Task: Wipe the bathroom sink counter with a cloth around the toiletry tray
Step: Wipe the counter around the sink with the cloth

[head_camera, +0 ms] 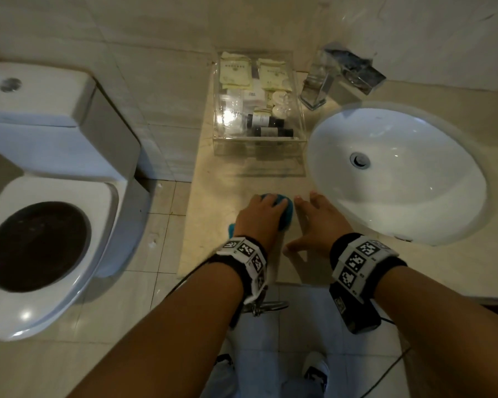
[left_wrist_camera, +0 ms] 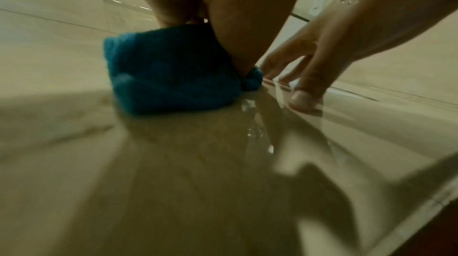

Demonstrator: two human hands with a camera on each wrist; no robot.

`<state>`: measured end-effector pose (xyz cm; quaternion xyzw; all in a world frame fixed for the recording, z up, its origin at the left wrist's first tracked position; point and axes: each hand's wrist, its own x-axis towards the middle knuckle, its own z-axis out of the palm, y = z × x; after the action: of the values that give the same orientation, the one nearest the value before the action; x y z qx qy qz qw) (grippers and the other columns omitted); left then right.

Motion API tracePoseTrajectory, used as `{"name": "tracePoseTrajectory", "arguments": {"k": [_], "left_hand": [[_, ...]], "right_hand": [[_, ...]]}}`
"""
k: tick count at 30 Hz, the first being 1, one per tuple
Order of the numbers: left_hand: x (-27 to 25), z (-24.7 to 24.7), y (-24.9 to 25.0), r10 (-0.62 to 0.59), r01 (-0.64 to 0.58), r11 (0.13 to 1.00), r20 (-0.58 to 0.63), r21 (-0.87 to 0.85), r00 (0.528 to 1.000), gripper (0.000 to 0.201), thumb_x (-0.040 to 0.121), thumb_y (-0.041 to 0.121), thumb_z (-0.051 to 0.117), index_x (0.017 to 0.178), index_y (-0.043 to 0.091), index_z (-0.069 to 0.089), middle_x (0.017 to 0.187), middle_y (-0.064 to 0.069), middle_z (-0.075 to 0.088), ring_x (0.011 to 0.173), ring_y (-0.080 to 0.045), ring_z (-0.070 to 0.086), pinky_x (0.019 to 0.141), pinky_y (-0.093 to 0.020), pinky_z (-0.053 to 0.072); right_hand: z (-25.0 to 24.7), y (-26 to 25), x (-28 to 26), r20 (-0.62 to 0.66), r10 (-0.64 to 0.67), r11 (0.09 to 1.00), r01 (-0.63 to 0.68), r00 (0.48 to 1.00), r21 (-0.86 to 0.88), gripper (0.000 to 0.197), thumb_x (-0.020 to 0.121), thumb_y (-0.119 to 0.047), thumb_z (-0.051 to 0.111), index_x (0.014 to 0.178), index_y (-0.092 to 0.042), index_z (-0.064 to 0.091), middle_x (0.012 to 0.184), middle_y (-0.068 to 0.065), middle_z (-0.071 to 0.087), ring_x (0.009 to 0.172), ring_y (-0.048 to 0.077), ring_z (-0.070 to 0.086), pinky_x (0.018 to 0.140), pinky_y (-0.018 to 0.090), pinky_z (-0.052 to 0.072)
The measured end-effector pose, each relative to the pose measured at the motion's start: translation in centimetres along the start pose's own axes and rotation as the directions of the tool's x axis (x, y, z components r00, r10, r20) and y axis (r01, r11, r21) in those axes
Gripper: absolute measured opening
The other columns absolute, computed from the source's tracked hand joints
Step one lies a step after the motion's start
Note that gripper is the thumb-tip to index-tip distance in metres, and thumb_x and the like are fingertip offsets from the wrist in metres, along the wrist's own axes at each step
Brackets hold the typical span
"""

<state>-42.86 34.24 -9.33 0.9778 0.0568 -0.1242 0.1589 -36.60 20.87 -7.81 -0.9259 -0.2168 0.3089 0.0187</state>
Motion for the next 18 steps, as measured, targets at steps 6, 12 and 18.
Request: {"name": "tracePoseTrajectory", "arguments": {"k": [6, 12, 18], "left_hand": [[0.9, -2.0, -1.7, -0.087, 0.084, 0.993, -0.036, -0.083, 0.995, 0.056, 0.092, 0.016, 0.054, 0.144, 0.027, 0.034, 0.145, -0.003, 0.032, 0.127, -0.027, 0.036, 0.097, -0.041, 0.045], [-0.5, -1.2, -4.8, 0.043, -0.03, 0.981, 0.067, -0.189, 0.997, 0.07, 0.089, 0.018, 0.058, 0.15, 0.021, 0.024, 0.158, -0.006, 0.013, 0.143, -0.025, 0.018, 0.117, -0.032, 0.018], [1.0, -0.3, -4.3, -0.035, 0.032, 0.993, -0.024, -0.116, 0.999, 0.059, 0.098, 0.014, 0.045, 0.15, 0.024, 0.021, 0.158, -0.003, 0.015, 0.143, -0.023, 0.017, 0.116, -0.029, 0.019]], "right_hand": [[0.0, 0.1, 0.1, 0.017, 0.021, 1.0, -0.021, 1.0, 0.006, 0.124, 0.055, -0.062, 0.077, 0.149, -0.03, 0.003, 0.158, 0.003, -0.003, 0.146, 0.025, 0.001, 0.118, 0.044, 0.017], [0.0, 0.2, 0.1, 0.021, 0.023, 1.0, -0.023, 1.0, 0.012, 0.125, 0.054, -0.063, 0.077, 0.149, -0.03, 0.003, 0.158, 0.003, -0.003, 0.146, 0.024, 0.001, 0.117, 0.045, 0.019], [0.0, 0.3, 0.3, 0.015, 0.016, 1.0, -0.016, 1.0, 0.009, 0.125, 0.054, -0.063, 0.077, 0.149, -0.03, 0.003, 0.157, 0.003, -0.001, 0.146, 0.025, 0.001, 0.118, 0.045, 0.018]]}}
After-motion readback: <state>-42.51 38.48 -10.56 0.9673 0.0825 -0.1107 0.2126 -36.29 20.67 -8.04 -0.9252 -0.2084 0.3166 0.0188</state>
